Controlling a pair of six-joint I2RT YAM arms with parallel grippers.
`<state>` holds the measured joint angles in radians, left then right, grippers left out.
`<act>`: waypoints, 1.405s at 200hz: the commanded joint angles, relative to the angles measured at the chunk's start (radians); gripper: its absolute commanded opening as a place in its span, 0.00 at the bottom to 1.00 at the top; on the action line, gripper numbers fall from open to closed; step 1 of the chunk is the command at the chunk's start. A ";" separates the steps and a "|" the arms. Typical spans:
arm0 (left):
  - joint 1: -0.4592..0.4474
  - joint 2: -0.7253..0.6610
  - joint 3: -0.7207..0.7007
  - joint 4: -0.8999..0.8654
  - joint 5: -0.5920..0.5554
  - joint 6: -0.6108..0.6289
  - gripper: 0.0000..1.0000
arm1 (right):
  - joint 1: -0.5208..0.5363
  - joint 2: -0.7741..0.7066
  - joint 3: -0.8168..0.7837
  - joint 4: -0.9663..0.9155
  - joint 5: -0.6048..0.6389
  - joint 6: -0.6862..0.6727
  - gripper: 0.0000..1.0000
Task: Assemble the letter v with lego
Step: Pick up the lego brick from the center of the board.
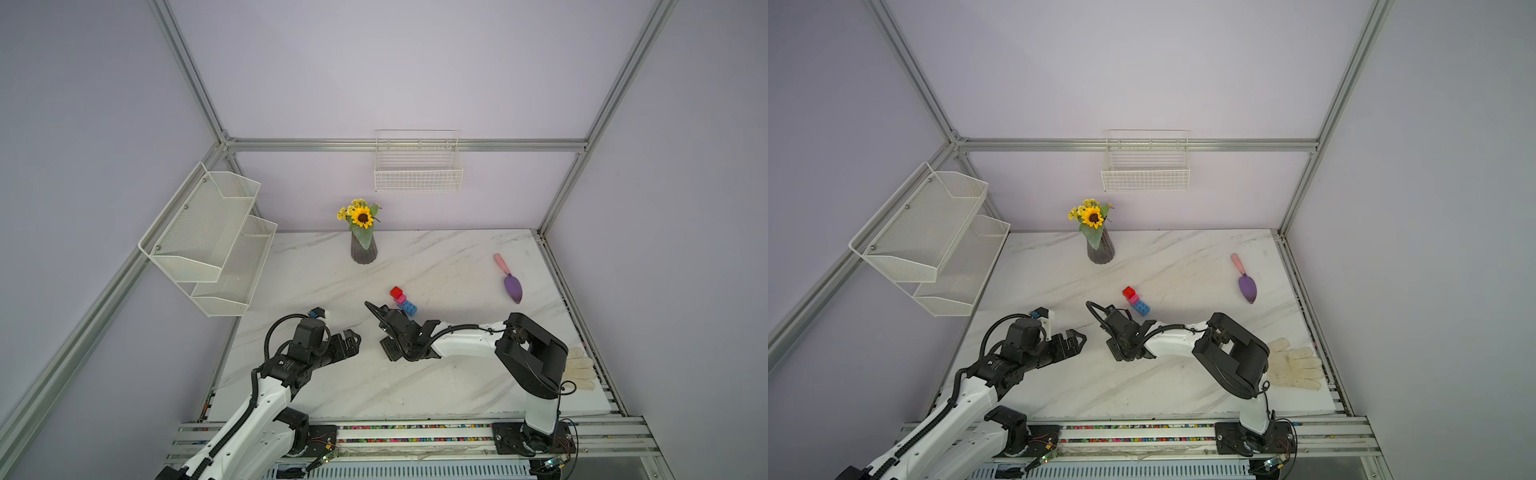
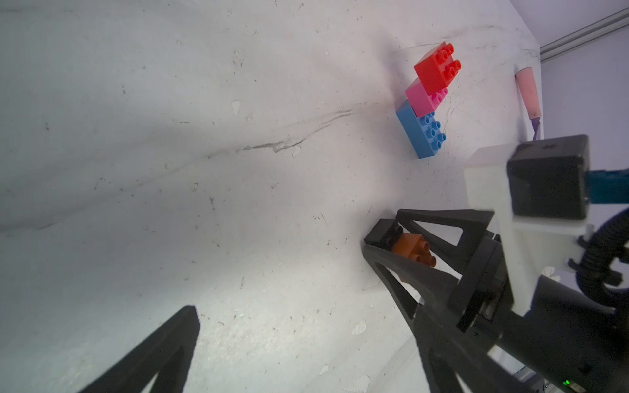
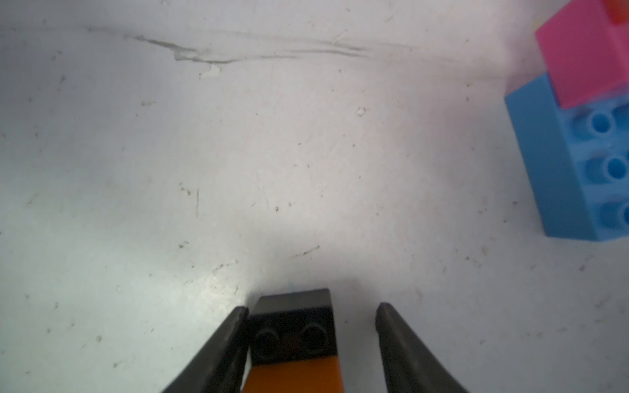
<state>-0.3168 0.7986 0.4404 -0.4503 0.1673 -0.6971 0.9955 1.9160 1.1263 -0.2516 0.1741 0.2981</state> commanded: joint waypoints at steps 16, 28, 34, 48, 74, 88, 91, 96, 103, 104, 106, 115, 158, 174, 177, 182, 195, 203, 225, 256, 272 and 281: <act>-0.005 -0.001 0.007 0.019 -0.009 -0.005 1.00 | 0.012 0.081 -0.078 -0.146 -0.043 0.017 0.57; -0.005 0.000 0.007 0.019 -0.008 -0.005 1.00 | 0.014 0.068 -0.091 -0.140 -0.043 0.023 0.56; -0.005 -0.001 0.006 0.019 -0.009 -0.005 1.00 | 0.014 0.062 -0.097 -0.137 -0.044 0.026 0.56; -0.005 0.002 0.006 0.023 -0.010 -0.006 1.00 | 0.014 0.054 -0.099 -0.138 -0.043 0.028 0.56; -0.005 0.004 0.008 0.024 -0.004 -0.006 1.00 | 0.016 0.049 -0.094 -0.159 -0.036 0.035 0.51; -0.005 0.000 0.003 0.023 -0.006 -0.008 1.00 | 0.017 0.040 -0.101 -0.159 -0.032 0.036 0.49; -0.005 -0.001 0.002 0.024 -0.008 -0.007 1.00 | 0.017 0.039 -0.103 -0.159 -0.032 0.036 0.48; -0.005 -0.002 0.000 0.024 -0.010 -0.008 1.00 | 0.017 0.036 -0.104 -0.161 -0.030 0.037 0.47; -0.005 -0.002 -0.003 0.025 -0.009 -0.009 1.00 | 0.016 0.032 -0.105 -0.164 -0.030 0.037 0.45; -0.005 -0.002 -0.003 0.026 -0.009 -0.009 1.00 | 0.017 0.031 -0.105 -0.164 -0.030 0.037 0.45; -0.005 -0.002 -0.003 0.027 -0.008 -0.010 1.00 | 0.017 0.031 -0.105 -0.164 -0.030 0.038 0.45; -0.005 -0.001 -0.005 0.031 -0.006 -0.010 1.00 | 0.017 0.028 -0.106 -0.164 -0.031 0.038 0.42; -0.005 0.027 -0.003 0.068 0.009 -0.013 1.00 | 0.017 0.031 -0.089 -0.180 -0.056 0.040 0.09; -0.006 0.051 0.004 0.090 0.013 -0.012 1.00 | 0.014 0.025 -0.076 -0.195 -0.048 0.036 0.06; -0.006 0.057 0.006 0.095 0.014 -0.011 1.00 | 0.014 0.021 -0.074 -0.197 -0.047 0.036 0.06; -0.006 0.066 0.008 0.101 0.019 -0.009 1.00 | 0.012 0.013 -0.073 -0.201 -0.043 0.034 0.00; -0.005 0.092 0.016 0.123 0.029 -0.007 1.00 | 0.005 -0.012 -0.071 -0.202 -0.043 0.026 0.00; -0.005 0.106 0.020 0.134 0.036 -0.005 1.00 | -0.002 -0.027 -0.066 -0.207 -0.044 0.021 0.00; -0.007 0.140 0.033 0.168 0.055 -0.002 1.00 | -0.044 -0.065 -0.041 -0.261 -0.028 0.007 0.02; -0.007 0.187 0.052 0.208 0.073 0.012 1.00 | -0.169 -0.125 0.013 -0.319 -0.117 -0.057 0.00; -0.007 0.219 0.062 0.232 0.087 0.022 1.00 | -0.247 -0.141 0.052 -0.350 -0.146 -0.097 0.00; -0.007 0.240 0.065 0.252 0.098 0.025 1.00 | -0.277 -0.140 0.077 -0.362 -0.150 -0.121 0.00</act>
<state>-0.3172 1.0042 0.4610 -0.2935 0.2264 -0.6952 0.7986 1.8145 1.1370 -0.5159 0.0803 0.2527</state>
